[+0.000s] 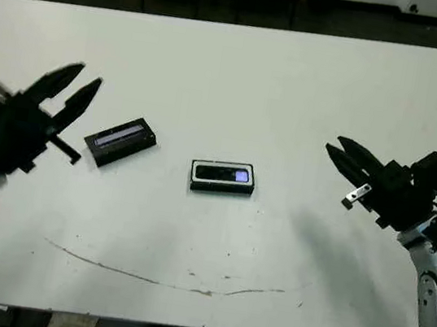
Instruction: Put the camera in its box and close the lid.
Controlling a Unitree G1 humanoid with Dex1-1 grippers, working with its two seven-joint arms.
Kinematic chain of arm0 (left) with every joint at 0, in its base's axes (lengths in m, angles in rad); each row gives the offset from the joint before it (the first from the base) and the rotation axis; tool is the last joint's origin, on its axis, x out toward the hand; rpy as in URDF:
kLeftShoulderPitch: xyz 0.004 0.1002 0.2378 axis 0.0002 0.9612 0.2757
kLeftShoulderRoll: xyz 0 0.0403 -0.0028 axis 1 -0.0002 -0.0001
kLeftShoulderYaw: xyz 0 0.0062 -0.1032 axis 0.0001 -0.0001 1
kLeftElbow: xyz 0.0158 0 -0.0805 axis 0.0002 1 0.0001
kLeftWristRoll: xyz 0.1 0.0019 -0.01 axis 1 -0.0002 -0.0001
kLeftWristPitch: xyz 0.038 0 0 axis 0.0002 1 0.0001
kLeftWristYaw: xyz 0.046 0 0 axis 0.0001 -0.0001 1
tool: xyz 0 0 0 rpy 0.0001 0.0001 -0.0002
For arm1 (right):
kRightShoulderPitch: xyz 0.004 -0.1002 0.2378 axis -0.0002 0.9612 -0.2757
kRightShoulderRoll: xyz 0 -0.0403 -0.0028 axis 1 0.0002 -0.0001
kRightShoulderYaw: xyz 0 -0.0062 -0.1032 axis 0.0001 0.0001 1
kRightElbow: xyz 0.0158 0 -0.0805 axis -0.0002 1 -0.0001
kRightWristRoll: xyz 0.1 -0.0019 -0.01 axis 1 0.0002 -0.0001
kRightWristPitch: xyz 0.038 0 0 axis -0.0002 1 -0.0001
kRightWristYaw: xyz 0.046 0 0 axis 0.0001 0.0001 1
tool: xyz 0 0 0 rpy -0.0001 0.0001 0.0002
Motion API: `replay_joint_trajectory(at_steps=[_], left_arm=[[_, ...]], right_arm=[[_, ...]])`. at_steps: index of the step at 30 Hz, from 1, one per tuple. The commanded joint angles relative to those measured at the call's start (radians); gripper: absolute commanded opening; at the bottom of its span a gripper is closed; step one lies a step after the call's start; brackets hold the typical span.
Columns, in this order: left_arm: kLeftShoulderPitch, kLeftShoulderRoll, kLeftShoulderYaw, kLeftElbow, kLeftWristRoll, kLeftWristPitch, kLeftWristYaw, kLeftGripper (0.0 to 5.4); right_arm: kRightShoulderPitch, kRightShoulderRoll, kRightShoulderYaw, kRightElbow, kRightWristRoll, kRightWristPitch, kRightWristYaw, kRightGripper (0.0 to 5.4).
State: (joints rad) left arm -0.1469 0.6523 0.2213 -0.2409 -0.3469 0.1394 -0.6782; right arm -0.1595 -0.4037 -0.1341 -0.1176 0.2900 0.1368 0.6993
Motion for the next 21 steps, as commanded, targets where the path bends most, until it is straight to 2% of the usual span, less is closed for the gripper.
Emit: replay_joint_trajectory(at_steps=[1, 7, 17, 21], left_arm=[[-0.104, 0.058, -0.067, 0.166, -0.009, 0.026, -0.152, 2.31], [-0.251, 0.046, -0.154, 0.404, -0.009, 0.024, -0.338, 3.42], [-0.326, -0.042, -0.18, 0.664, 0.011, -0.001, -0.389, 5.3], [-0.328, -0.056, -0.183, 0.737, 0.026, -0.02, -0.39, 5.39]], right_arm=[[0.004, -0.008, 0.006, 0.027, 0.005, -0.014, 0.002, 0.0], [-0.001, -0.01, 0.008, 0.056, 0.018, -0.038, 0.011, 0.0], [0.011, -0.007, 0.011, 0.063, 0.028, -0.021, -0.001, 0.0], [0.008, -0.003, 0.019, 0.091, 0.027, -0.049, 0.012, 0.0]])
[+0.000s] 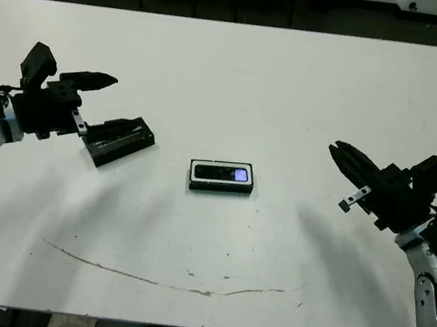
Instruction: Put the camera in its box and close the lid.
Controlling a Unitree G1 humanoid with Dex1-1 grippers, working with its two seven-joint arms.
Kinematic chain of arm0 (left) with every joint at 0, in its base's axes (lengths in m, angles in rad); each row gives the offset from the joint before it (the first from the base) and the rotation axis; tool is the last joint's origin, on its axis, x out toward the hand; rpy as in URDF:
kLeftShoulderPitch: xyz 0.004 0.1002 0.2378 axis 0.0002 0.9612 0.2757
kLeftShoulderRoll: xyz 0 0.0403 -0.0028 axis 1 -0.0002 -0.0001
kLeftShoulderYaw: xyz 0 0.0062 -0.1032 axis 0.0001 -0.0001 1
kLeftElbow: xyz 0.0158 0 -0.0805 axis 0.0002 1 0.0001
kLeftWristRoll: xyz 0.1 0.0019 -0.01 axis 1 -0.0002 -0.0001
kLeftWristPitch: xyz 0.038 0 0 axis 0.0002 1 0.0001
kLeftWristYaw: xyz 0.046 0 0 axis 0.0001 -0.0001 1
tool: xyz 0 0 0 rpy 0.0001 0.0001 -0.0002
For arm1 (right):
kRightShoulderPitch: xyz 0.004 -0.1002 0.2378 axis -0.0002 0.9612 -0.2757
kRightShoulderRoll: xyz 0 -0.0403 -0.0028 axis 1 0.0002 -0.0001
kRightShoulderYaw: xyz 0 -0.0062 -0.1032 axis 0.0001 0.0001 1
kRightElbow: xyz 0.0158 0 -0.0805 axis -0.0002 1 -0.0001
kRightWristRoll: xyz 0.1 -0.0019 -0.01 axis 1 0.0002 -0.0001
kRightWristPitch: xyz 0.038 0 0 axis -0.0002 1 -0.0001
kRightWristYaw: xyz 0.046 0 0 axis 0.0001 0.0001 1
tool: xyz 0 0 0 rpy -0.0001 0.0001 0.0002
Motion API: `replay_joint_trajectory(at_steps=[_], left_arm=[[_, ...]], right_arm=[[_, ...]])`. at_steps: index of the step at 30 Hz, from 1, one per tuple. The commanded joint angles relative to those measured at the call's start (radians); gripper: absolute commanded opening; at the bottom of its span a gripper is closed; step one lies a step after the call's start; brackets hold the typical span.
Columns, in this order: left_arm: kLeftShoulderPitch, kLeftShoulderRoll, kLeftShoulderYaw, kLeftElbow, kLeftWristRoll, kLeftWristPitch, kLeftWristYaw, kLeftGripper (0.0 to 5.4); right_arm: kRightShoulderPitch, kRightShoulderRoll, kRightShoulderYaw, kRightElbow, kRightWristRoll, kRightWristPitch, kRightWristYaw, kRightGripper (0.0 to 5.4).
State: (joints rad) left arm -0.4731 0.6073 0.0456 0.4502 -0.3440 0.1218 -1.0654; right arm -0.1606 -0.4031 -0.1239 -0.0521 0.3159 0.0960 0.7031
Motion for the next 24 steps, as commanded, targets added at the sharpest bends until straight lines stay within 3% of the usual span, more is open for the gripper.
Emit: replay_joint_trajectory(at_steps=[1, 9, 24], left_arm=[[-0.001, -0.013, -0.008, 0.058, 0.029, -0.005, -0.001, 5.39], [-0.01, -0.02, -0.029, 0.157, 0.087, -0.076, -0.011, 5.39], [-0.06, -0.03, -0.086, 0.316, 0.236, -0.182, 0.042, 5.39]], right_arm=[[0.009, -0.002, 0.01, 0.029, 0.002, -0.01, 0.01, 0.0], [0.014, -0.005, 0.014, 0.033, -0.003, 0.01, -0.016, 0.0], [0.005, 0.008, 0.025, 0.087, 0.02, -0.071, 0.038, 0.0]])
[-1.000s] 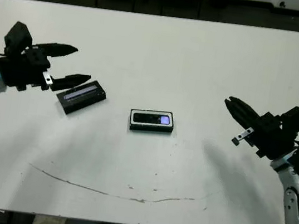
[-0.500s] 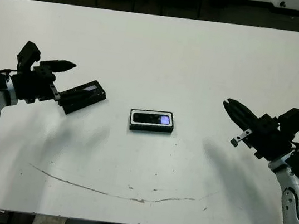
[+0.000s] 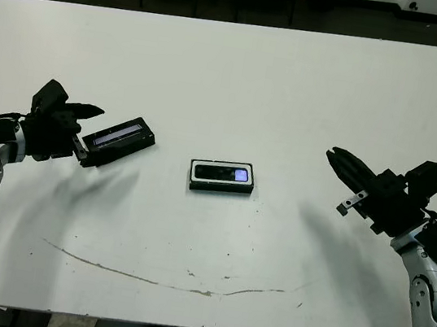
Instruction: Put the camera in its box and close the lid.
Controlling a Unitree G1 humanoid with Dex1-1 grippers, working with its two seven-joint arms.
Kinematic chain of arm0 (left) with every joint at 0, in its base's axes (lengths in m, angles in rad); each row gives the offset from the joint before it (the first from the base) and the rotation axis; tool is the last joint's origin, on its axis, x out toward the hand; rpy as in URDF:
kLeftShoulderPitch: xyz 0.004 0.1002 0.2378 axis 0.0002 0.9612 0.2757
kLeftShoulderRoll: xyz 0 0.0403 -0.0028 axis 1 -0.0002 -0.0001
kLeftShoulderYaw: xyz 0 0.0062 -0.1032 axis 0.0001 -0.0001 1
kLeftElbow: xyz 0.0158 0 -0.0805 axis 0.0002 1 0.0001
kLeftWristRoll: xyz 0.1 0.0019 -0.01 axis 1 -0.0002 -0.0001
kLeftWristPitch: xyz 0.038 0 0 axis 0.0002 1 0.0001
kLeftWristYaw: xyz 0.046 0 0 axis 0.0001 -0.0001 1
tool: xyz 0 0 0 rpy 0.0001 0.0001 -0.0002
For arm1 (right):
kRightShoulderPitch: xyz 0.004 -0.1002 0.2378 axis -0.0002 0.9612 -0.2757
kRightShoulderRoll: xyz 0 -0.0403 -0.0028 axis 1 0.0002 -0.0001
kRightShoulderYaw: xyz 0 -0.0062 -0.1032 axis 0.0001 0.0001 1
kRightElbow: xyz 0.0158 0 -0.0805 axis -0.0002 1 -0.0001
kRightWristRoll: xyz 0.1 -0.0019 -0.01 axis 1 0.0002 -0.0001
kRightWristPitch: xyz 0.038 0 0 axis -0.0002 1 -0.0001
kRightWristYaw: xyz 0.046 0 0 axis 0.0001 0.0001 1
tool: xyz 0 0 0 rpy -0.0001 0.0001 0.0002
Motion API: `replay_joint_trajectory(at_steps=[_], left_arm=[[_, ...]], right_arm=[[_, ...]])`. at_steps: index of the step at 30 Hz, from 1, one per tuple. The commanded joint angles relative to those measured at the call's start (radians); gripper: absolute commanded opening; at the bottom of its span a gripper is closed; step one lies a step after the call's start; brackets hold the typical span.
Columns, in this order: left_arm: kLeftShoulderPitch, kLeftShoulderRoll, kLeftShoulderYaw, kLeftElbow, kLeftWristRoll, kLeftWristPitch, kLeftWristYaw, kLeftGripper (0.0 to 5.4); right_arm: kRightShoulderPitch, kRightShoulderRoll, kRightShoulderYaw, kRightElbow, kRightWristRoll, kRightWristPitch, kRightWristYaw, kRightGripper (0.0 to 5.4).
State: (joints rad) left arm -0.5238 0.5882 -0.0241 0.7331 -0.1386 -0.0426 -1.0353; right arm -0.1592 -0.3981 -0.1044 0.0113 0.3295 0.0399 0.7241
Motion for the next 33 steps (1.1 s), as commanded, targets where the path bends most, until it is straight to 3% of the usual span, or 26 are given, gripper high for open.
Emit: replay_joint_trajectory(at_steps=[1, 13, 27, 33], left_arm=[[-0.013, -0.012, -0.019, 0.044, 0.038, -0.029, 0.015, 5.39], [-0.055, -0.032, -0.041, 0.173, 0.107, -0.105, 0.045, 5.39], [-0.07, -0.074, -0.011, 0.268, 0.082, -0.05, 0.068, 5.39], [-0.04, -0.098, 0.019, 0.255, 0.056, -0.062, 0.091, 4.59]], right_arm=[[0.003, 0.004, 0.006, 0.028, 0.006, -0.021, 0.019, 0.0], [0.022, -0.013, 0.011, 0.002, -0.013, -0.011, 0.002, 0.0], [0.034, -0.02, 0.005, -0.02, -0.01, 0.032, -0.018, 0.0], [0.031, -0.022, 0.007, -0.022, -0.009, 0.046, -0.017, 0.0]])
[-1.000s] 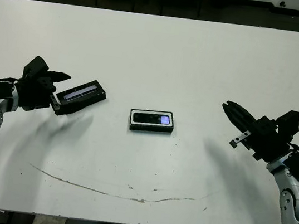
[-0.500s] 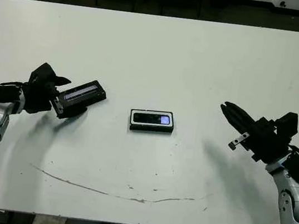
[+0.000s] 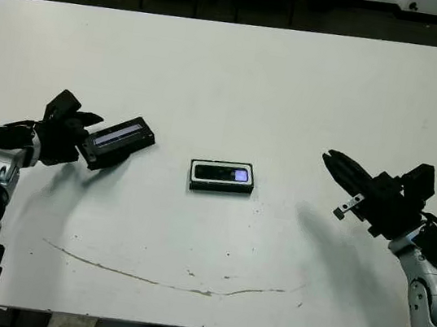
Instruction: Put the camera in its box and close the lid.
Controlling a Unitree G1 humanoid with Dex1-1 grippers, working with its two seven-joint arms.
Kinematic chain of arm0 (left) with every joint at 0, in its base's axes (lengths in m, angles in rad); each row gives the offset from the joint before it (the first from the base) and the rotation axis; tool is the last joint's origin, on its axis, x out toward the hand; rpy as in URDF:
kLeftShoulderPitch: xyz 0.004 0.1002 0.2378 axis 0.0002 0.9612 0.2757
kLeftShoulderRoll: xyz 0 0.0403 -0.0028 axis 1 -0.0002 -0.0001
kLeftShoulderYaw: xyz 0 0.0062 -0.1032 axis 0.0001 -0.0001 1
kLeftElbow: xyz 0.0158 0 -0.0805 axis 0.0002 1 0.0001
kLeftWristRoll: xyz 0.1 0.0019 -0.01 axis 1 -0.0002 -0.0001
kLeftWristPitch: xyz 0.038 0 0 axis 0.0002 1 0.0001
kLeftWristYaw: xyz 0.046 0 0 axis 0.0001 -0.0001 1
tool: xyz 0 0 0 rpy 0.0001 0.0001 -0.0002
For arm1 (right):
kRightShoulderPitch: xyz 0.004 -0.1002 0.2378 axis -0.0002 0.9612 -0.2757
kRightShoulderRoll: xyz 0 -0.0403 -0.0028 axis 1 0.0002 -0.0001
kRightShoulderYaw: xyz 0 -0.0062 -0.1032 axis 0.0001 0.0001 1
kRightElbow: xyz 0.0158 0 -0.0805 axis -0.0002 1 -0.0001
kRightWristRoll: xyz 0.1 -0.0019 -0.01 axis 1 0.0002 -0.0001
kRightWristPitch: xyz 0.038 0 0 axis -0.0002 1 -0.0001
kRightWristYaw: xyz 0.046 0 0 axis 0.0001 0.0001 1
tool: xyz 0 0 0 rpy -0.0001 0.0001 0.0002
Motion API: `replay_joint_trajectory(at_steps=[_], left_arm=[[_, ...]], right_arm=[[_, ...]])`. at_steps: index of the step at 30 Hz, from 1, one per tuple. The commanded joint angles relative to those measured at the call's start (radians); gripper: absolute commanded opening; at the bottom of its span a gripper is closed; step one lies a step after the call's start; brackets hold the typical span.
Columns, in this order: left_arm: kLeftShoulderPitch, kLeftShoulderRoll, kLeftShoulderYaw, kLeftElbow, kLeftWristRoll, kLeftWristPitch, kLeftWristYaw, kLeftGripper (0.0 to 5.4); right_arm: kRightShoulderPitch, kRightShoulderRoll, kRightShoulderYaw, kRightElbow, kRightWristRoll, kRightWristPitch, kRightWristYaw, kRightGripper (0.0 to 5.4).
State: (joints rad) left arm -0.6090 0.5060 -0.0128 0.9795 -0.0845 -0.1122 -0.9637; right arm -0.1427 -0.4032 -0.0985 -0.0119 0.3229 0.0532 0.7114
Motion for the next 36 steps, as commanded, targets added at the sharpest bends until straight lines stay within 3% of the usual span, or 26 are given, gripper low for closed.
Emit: replay_joint_trajectory(at_steps=[1, 10, 14, 18, 22, 27, 32, 36], left_arm=[[0.047, -0.019, 0.012, 0.01, -0.004, 0.009, 0.014, 4.39], [0.018, 0.005, -0.032, 0.027, 0.005, 0.072, -0.165, 2.79], [0.008, 0.014, -0.064, 0.023, 0.023, 0.123, -0.197, 2.78], [0.03, 0.013, -0.069, -0.008, 0.024, 0.097, -0.181, 2.79], [0.082, -0.001, -0.022, -0.08, -0.014, 0.036, -0.112, 2.78], [0.134, -0.014, 0.037, -0.256, -0.099, 0.039, -0.097, 2.78], [0.161, -0.015, 0.047, -0.504, -0.185, 0.17, -0.109, 2.78], [0.16, -0.01, 0.019, -0.64, -0.212, 0.273, -0.117, 2.78]], right_arm=[[0.016, -0.02, 0.001, -0.009, -0.004, 0.049, -0.012, 0.0], [0.02, -0.017, -0.006, -0.004, 0.009, 0.043, -0.002, 0.0], [0.022, -0.022, -0.002, -0.011, 0.015, 0.059, -0.004, 0.0], [0.023, -0.02, 0.0, -0.008, 0.007, 0.04, -0.009, 0.0], [0.031, -0.014, 0.0, -0.011, 0.003, 0.035, -0.018, 0.0], [0.043, -0.001, 0.001, -0.018, -0.006, 0.032, -0.056, 0.0], [0.043, 0.015, 0.003, 0.002, 0.001, 0.025, -0.059, 0.0], [0.031, 0.027, 0.005, 0.054, 0.008, -0.02, -0.027, 0.0]])
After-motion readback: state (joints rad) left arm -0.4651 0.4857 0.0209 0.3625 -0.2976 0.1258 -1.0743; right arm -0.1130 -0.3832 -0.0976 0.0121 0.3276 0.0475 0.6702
